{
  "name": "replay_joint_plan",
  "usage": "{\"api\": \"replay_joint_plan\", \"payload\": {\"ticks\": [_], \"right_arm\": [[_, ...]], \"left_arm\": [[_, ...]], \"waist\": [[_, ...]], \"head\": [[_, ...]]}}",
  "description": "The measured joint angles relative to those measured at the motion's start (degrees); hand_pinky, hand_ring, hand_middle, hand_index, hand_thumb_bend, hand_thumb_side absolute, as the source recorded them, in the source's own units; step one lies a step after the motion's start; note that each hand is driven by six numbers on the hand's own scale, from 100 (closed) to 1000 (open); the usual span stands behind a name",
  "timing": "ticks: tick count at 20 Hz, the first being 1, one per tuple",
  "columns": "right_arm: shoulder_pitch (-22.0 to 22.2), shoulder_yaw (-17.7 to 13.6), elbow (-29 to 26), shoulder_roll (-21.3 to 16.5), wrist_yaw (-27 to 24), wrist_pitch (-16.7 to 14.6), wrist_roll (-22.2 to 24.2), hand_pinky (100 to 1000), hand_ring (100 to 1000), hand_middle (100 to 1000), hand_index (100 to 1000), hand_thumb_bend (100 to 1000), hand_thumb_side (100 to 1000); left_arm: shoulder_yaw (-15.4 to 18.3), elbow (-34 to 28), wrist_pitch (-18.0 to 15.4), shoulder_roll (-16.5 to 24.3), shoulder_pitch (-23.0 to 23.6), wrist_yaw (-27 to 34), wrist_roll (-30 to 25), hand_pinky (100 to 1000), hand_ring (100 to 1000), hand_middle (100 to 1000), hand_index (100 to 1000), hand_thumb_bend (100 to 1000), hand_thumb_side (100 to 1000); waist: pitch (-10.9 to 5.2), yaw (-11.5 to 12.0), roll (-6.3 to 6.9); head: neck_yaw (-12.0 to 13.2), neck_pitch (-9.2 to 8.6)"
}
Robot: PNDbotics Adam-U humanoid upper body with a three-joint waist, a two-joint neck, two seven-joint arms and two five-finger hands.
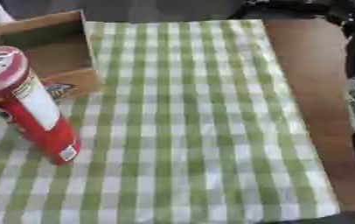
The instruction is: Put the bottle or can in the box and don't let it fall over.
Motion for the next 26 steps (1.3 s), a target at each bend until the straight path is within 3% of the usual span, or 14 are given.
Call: {"api": "replay_joint_plan", "payload": {"ticks": [14,26], "right_arm": [[0.0,0.0,0.0,0.0,0.0,0.0,0.0,823,852,846,857,285,701],[0.1,0.0,0.0,0.0,0.0,0.0,0.2,824,851,846,858,280,704]], "left_arm": [[-3.8,-7.5,2.6,0.0,5.1,-3.4,-6.7,1000,871,909,875,866,138],[-5.7,-14.2,4.9,-3.0,9.4,-7.3,-10.4,1000,845,913,883,887,156]], "waist": [[0.01,0.2,0.00],[0.28,0.3,0.10]], "head": [[-0.1,0.00],[-0.1,-0.21]]}}
